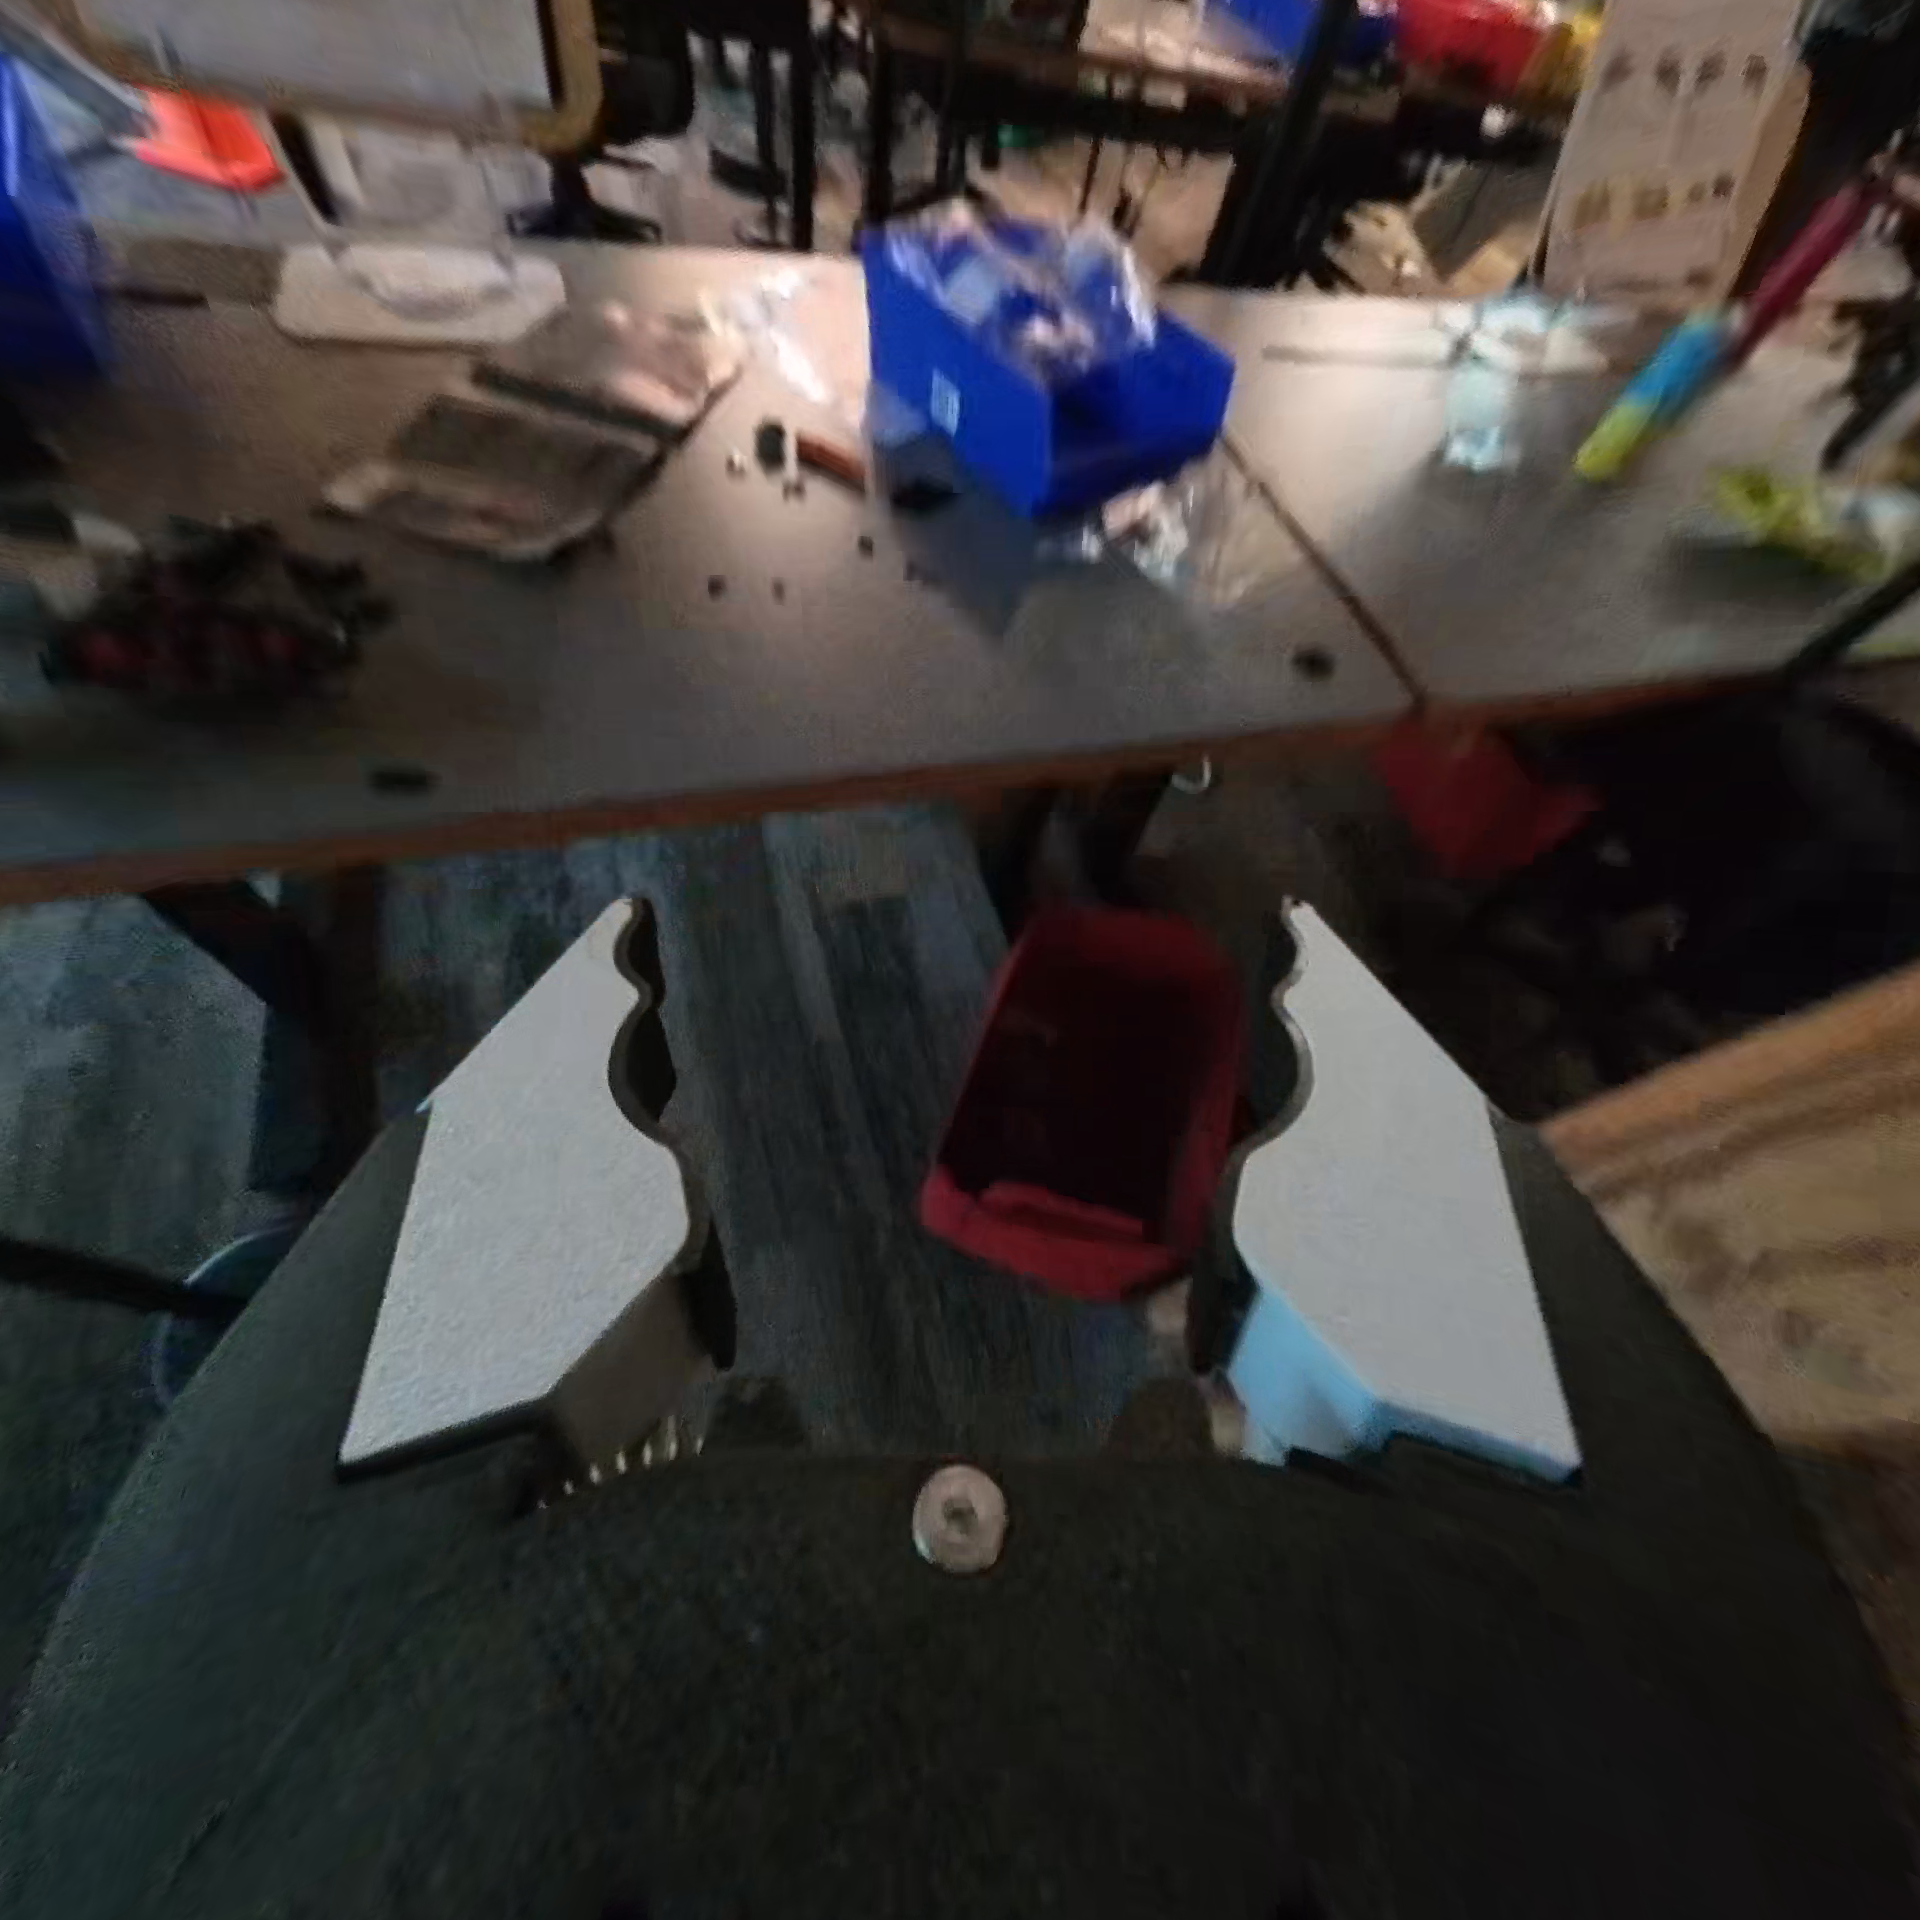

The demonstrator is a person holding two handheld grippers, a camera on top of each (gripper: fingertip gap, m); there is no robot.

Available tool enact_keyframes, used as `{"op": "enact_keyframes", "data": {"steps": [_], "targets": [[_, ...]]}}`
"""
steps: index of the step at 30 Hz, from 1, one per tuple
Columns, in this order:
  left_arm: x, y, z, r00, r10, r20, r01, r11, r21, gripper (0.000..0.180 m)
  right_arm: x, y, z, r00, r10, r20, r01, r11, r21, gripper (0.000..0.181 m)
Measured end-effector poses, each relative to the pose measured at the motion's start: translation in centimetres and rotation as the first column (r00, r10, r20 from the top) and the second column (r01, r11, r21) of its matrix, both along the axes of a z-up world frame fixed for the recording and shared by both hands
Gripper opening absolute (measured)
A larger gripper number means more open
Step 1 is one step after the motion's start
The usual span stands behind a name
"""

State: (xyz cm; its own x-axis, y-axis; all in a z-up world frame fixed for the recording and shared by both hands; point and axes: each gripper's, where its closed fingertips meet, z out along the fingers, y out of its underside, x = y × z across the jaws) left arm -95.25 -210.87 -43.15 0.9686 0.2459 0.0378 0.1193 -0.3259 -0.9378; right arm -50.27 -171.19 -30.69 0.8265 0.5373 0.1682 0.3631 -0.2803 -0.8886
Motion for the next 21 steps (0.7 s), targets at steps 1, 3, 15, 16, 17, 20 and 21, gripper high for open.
{"op": "enact_keyframes", "data": {"steps": [1, 3, 15, 16, 17, 20, 21], "targets": [[1.4, -0.3, 0.3, 1.000, -0.030, 0.008, 0.030, 1.000, 0.001, 0.090, 1.8, -2.6, -3.2, 0.999, -0.025, -0.030, 0.024, 0.999, -0.043, 0.114], [4.9, -0.5, 1.0, 0.992, -0.121, 0.025, 0.121, 0.993, -0.009, 0.095, 5.9, -7.6, -8.0, 0.991, -0.100, -0.093, 0.089, 0.990, -0.107, 0.113], [42.6, 26.6, 20.3, 0.582, -0.762, -0.284, 0.812, 0.523, 0.260, 0.093, 38.7, -31.3, -24.3, 0.743, -0.650, -0.157, 0.552, 0.729, -0.405, 0.097], [45.5, 29.1, 23.5, 0.554, -0.770, -0.317, 0.830, 0.485, 0.275, 0.093, 41.0, -32.2, -24.9, 0.741, -0.656, -0.143, 0.562, 0.723, -0.402, 0.097], [48.1, 31.7, 26.2, 0.537, -0.779, -0.324, 0.841, 0.466, 0.274, 0.094, 43.5, -33.2, -25.5, 0.742, -0.660, -0.120, 0.572, 0.716, -0.401, 0.098], [53.4, 39.0, 31.6, 0.585, -0.770, -0.256, 0.807, 0.520, 0.279, 0.101, 50.3, -35.4, -26.5, 0.717, -0.688, -0.109, 0.603, 0.692, -0.397, 0.097], [54.7, 40.8, 32.9, 0.607, -0.760, -0.233, 0.788, 0.539, 0.297, 0.101, 52.5, -35.8, -26.6, 0.715, -0.690, -0.112, 0.609, 0.693, -0.386, 0.096]]}}
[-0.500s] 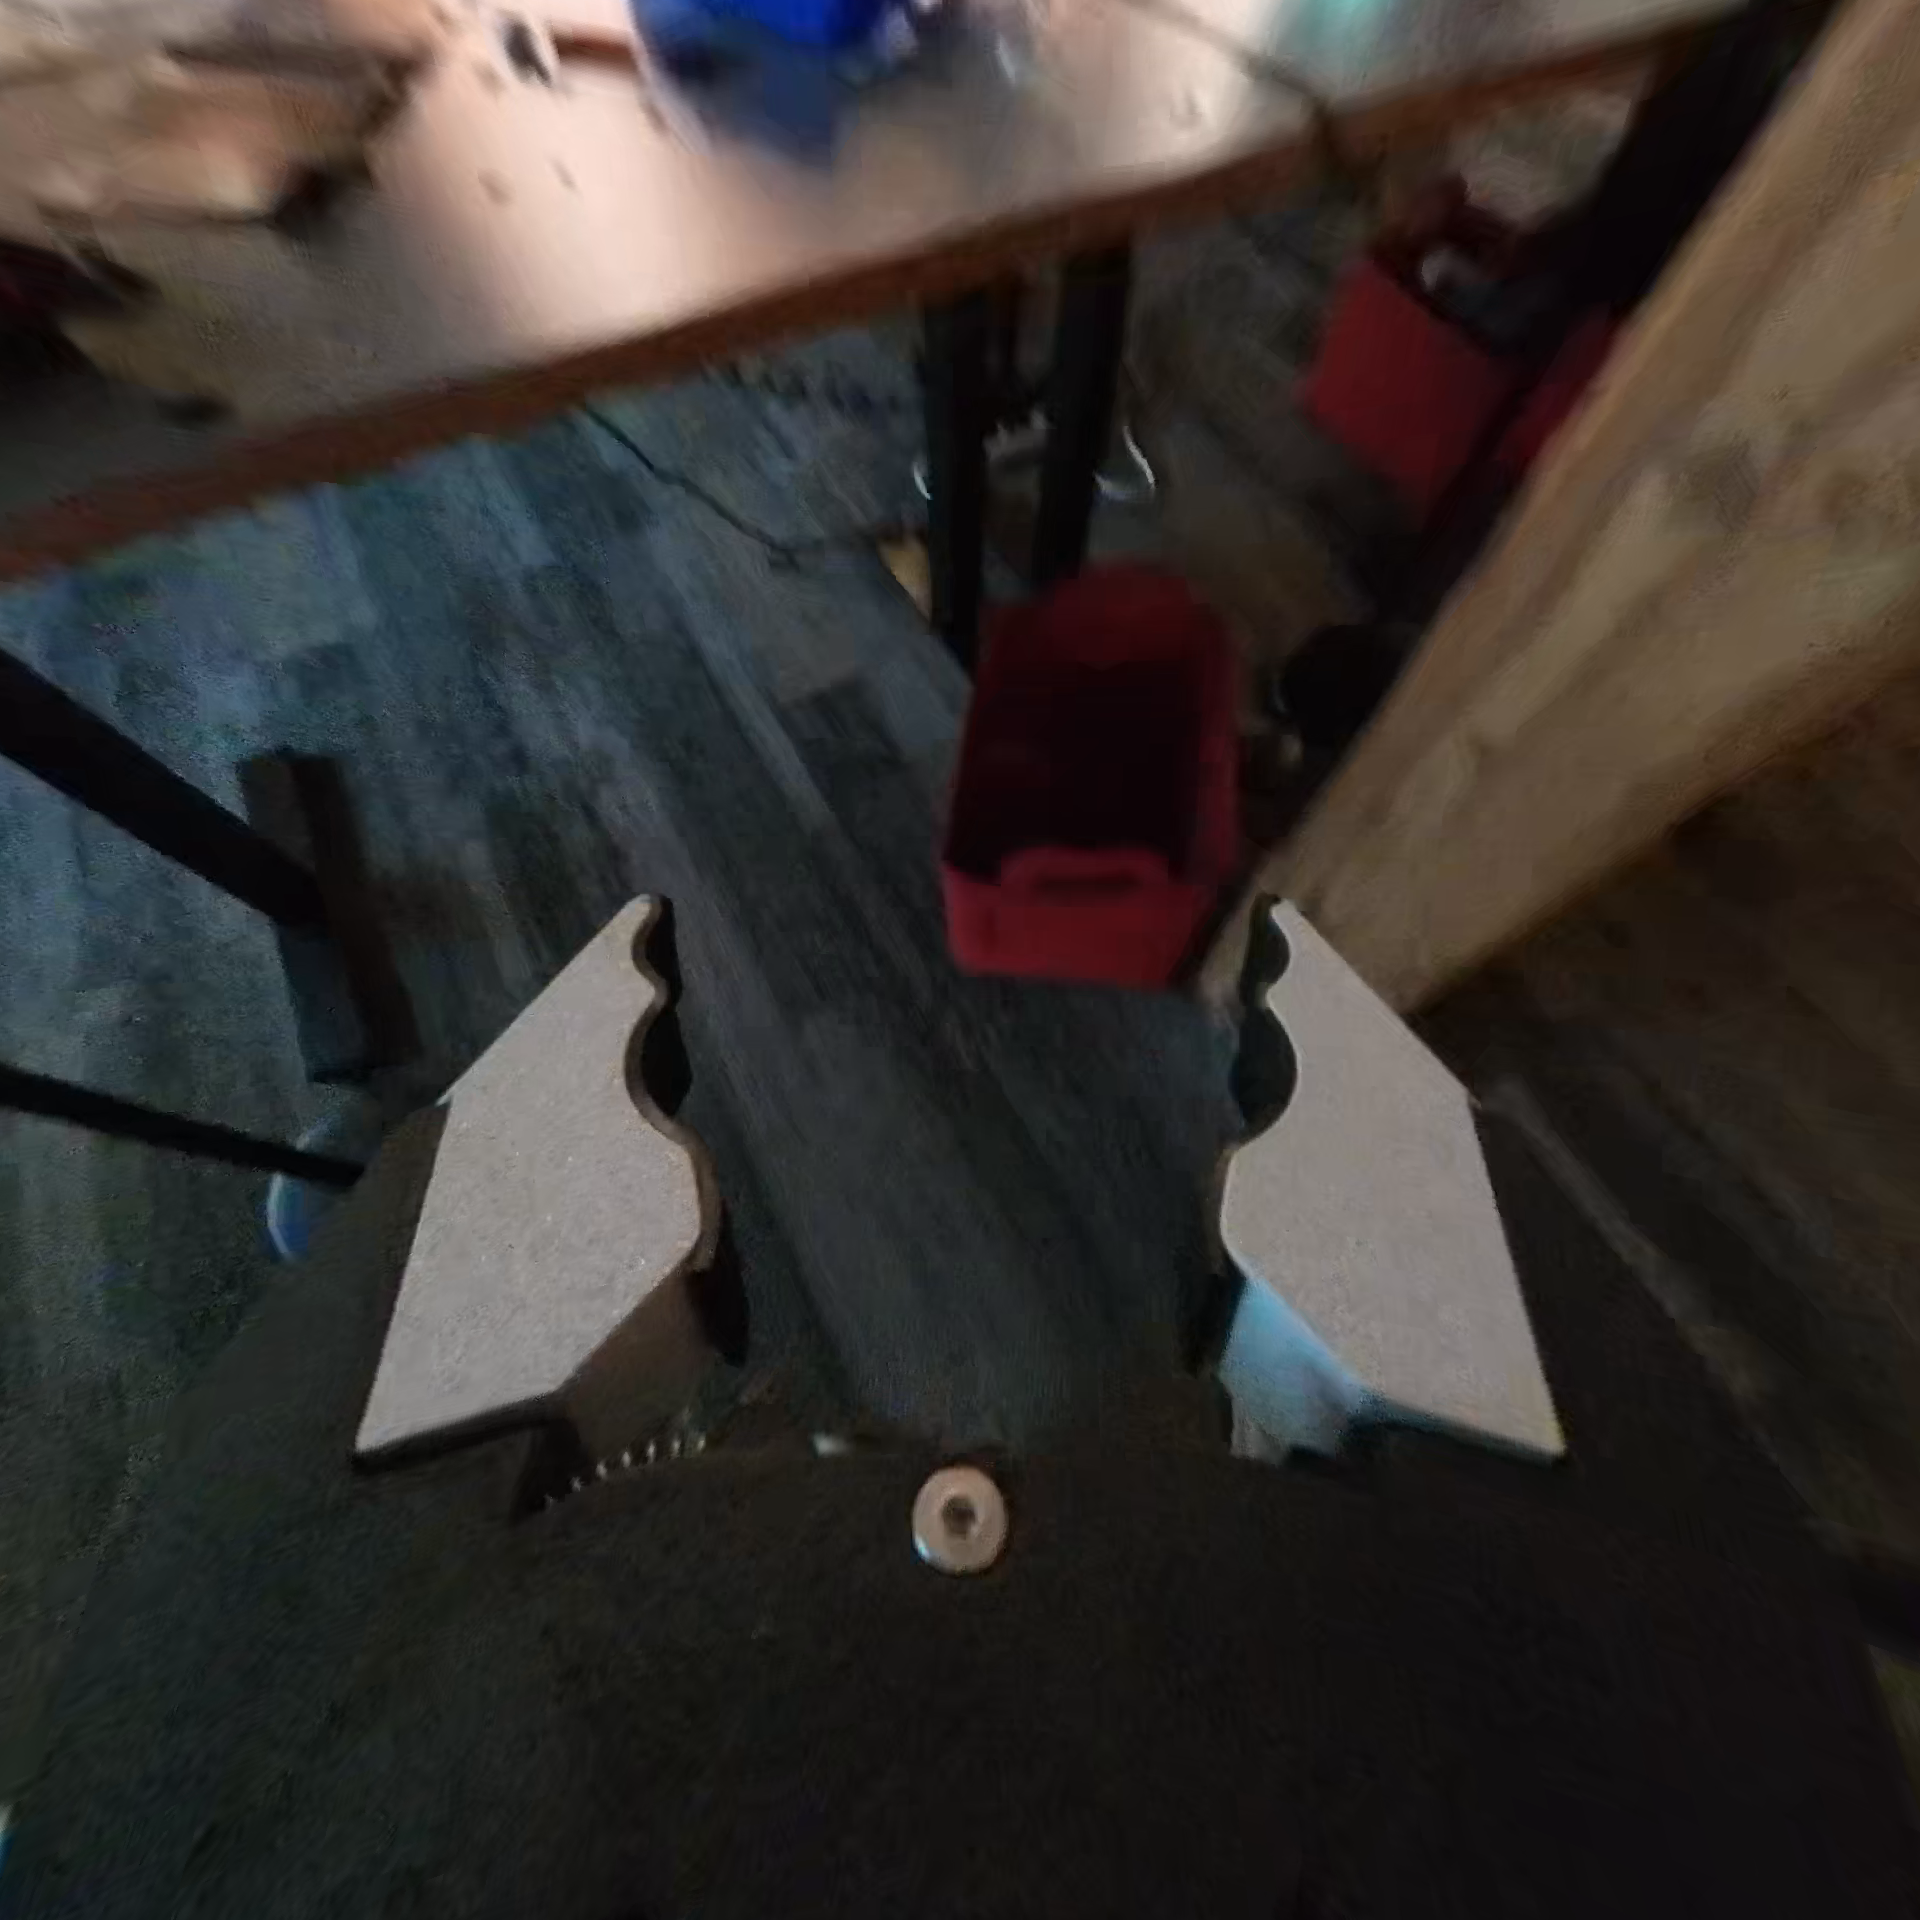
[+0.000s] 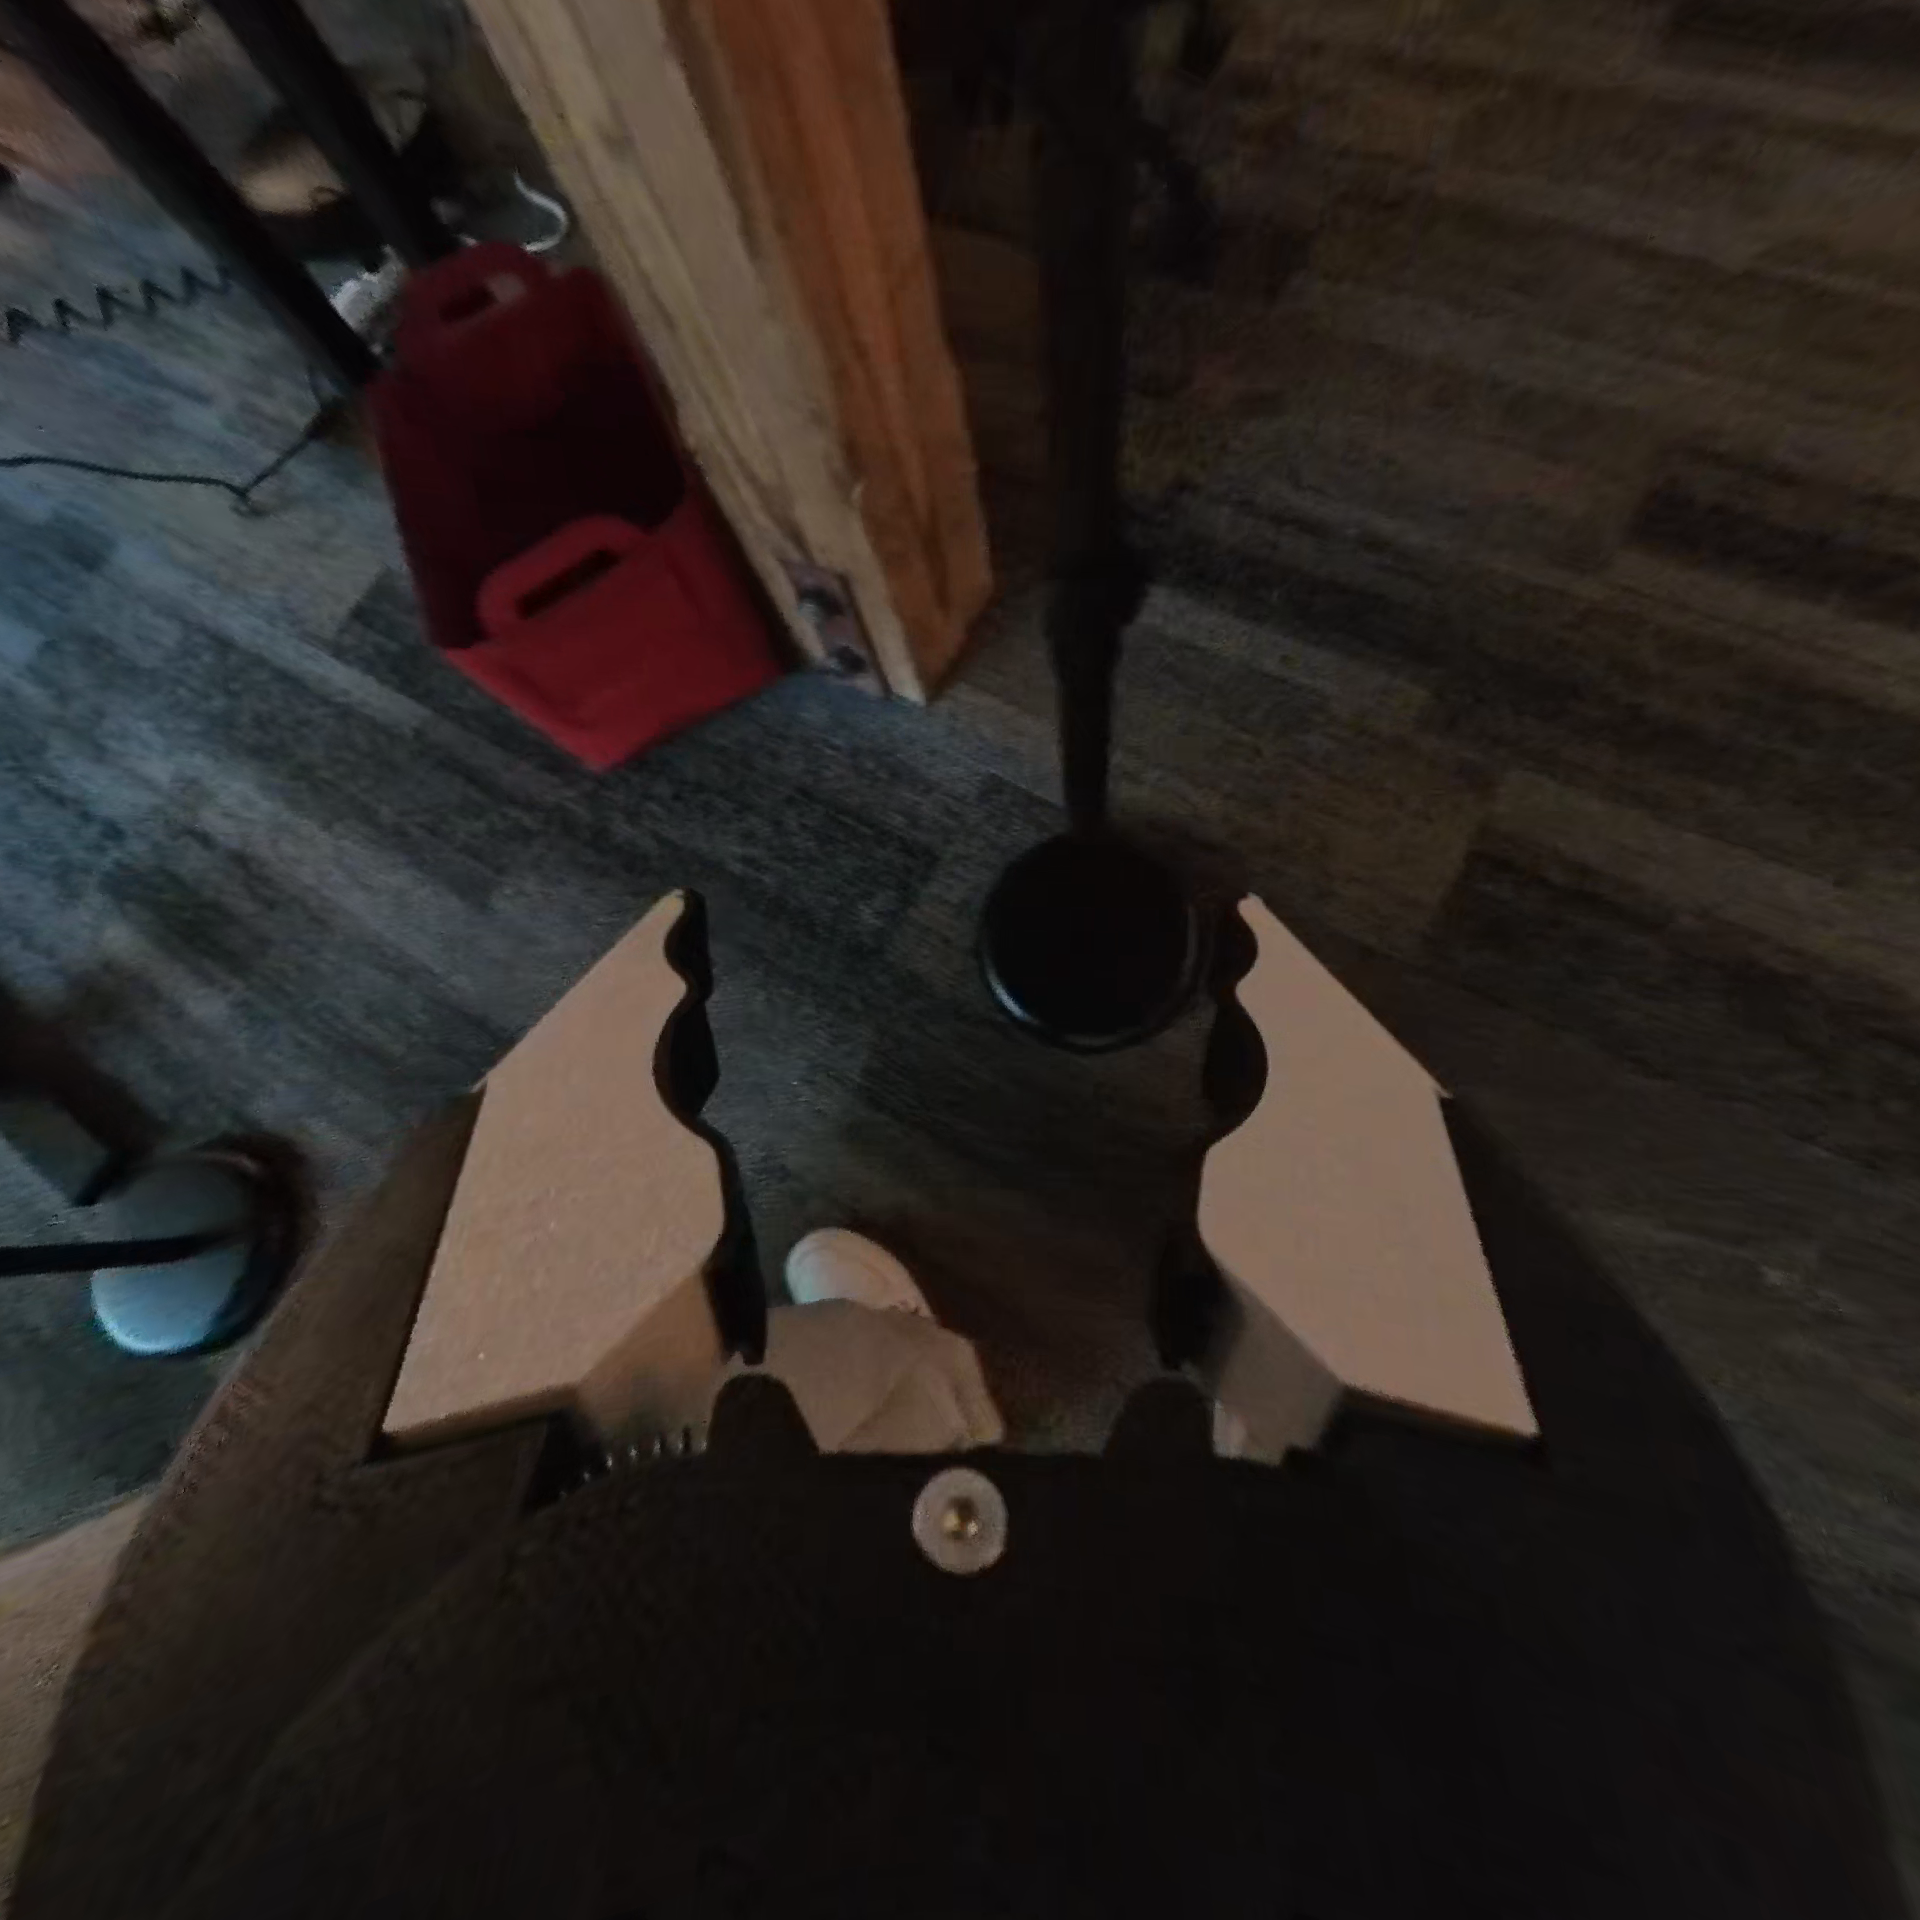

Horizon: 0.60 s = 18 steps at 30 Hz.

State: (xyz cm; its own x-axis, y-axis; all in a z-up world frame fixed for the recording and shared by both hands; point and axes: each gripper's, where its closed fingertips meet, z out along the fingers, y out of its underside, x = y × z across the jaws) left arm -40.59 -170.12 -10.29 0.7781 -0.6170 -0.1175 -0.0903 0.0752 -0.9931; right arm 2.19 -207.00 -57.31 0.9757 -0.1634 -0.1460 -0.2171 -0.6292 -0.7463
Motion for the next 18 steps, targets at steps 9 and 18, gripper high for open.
{"op": "enact_keyframes", "data": {"steps": [9, 18], "targets": [[8.4, -3.5, -8.7, 1.000, -0.031, 0.005, 0.031, 0.996, -0.084, 0.098, 13.4, 1.6, 0.0, 0.964, 0.236, 0.126, -0.243, 0.969, 0.044, 0.078], [10.3, -17.2, -24.0, 0.986, -0.062, -0.152, 0.004, 0.935, -0.355, 0.095, 13.4, 15.3, 5.2, 0.693, 0.710, 0.123, -0.718, 0.665, 0.205, 0.058]]}}
